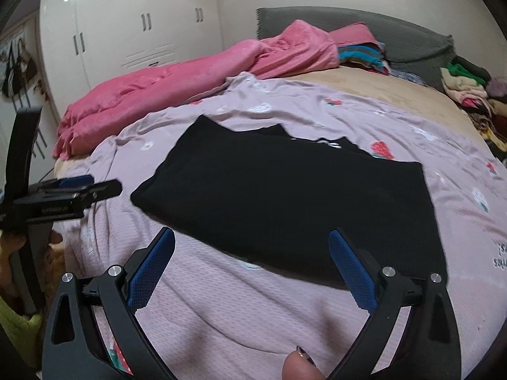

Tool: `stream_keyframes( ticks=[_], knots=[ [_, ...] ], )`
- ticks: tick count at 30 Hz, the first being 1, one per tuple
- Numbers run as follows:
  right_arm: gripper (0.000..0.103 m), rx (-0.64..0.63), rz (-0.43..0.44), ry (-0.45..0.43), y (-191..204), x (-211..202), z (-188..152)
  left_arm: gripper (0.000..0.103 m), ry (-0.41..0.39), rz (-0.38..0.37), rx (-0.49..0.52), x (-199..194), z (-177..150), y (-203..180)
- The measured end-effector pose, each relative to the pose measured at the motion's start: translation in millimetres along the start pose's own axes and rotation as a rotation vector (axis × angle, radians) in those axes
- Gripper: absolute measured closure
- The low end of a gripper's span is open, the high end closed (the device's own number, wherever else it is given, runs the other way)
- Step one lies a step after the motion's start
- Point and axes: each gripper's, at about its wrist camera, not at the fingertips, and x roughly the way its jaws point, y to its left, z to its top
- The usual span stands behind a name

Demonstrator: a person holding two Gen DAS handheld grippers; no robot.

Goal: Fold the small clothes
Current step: 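Move both tools to the folded shirt's edge and close on it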

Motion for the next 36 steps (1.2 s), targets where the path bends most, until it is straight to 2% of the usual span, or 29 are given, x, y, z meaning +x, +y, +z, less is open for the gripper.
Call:
stream_keyframes(
  ticks=[12, 17, 22, 26, 31, 36],
  knots=[
    [0.005, -0.129, 0.037, 0.051, 50, 41, 3, 0.010, 0.006, 0.006, -0.113, 13, 12, 39],
    [0.005, -0.166, 0.048, 0.065, 62, 55, 4, 0.010, 0.008, 0.019, -0.122, 20, 21, 48],
    [0.005, -0.223, 0.047, 0.077, 76, 66, 6, 0.010, 0.005, 0.069, -0.083, 28, 35, 51],
    [0.005, -0.295, 0.006, 0.091, 90, 81, 6, 0.010, 0.014, 0.099, -0.048, 38, 45, 52],
    [0.005, -0.401, -0.096, 0.133, 105, 112, 2, 0.010, 0.031, 0.114, -0.027, 51, 54, 53],
    [0.005, -0.449, -0.131, 0.126, 113, 131, 5, 0.010, 0.061, 0.106, -0.010, 64, 62, 52]
  ],
)
